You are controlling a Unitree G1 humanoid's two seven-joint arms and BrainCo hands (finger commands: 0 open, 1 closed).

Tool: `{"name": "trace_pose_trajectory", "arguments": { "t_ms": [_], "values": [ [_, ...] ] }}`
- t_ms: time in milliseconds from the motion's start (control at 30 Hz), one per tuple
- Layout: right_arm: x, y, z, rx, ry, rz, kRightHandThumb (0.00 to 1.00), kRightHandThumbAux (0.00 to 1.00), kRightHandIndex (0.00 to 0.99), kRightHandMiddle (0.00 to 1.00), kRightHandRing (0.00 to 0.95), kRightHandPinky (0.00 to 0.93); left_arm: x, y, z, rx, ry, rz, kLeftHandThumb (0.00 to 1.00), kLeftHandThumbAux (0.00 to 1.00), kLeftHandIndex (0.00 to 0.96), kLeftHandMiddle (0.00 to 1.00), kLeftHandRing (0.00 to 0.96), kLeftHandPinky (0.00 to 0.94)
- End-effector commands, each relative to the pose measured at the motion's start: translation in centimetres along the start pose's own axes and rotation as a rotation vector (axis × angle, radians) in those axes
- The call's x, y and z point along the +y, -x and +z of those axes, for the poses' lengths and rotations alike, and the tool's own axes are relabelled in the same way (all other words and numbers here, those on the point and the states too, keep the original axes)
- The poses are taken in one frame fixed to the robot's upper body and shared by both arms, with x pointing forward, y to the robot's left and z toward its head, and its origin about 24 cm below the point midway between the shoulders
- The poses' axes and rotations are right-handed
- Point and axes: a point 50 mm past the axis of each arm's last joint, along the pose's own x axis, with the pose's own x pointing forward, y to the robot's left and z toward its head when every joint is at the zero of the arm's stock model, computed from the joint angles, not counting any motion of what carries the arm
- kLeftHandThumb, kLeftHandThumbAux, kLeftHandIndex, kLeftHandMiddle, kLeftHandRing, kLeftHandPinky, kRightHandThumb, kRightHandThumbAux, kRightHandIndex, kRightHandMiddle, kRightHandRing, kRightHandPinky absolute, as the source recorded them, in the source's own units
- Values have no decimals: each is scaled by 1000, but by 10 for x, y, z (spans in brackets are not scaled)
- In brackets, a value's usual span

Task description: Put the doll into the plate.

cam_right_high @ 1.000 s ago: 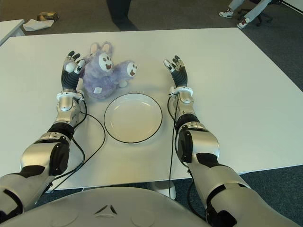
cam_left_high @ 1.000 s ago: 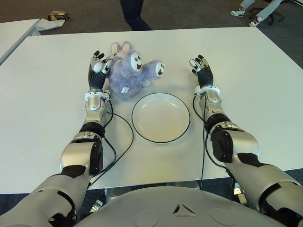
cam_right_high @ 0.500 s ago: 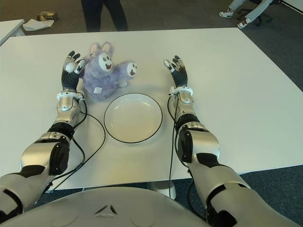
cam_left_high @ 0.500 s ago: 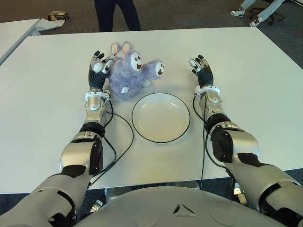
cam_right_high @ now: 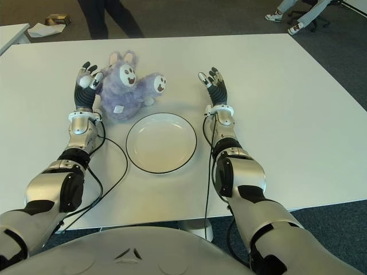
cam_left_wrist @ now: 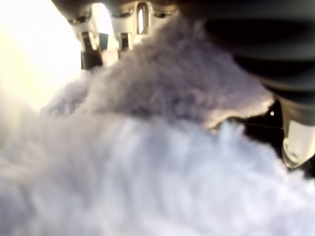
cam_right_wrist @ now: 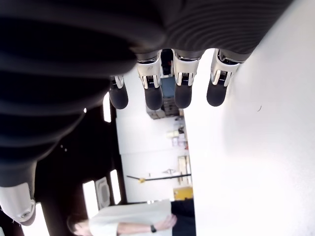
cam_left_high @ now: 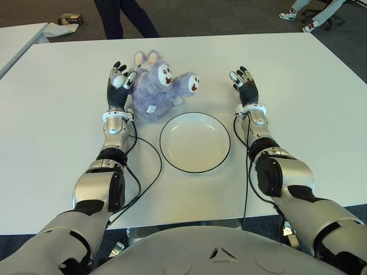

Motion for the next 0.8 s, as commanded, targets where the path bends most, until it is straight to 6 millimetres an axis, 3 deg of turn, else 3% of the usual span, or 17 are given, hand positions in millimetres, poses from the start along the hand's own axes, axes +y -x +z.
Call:
{"name": "trace_pose_trajectory", "arguments": {
  "t_ms": [33, 800],
  "values": [
    [-3, 21, -43, 173, -20, -15, 96, 552, 28, 48, 46, 69, 3, 32, -39, 155, -27, 1, 0, 477, 0, 130, 141, 135],
    [-4, 22, -43, 172, -7, -7, 91, 547, 26, 54, 54, 73, 2, 33, -39, 156, -33, 0, 0, 478, 0, 126, 138, 139]
  ]
}}
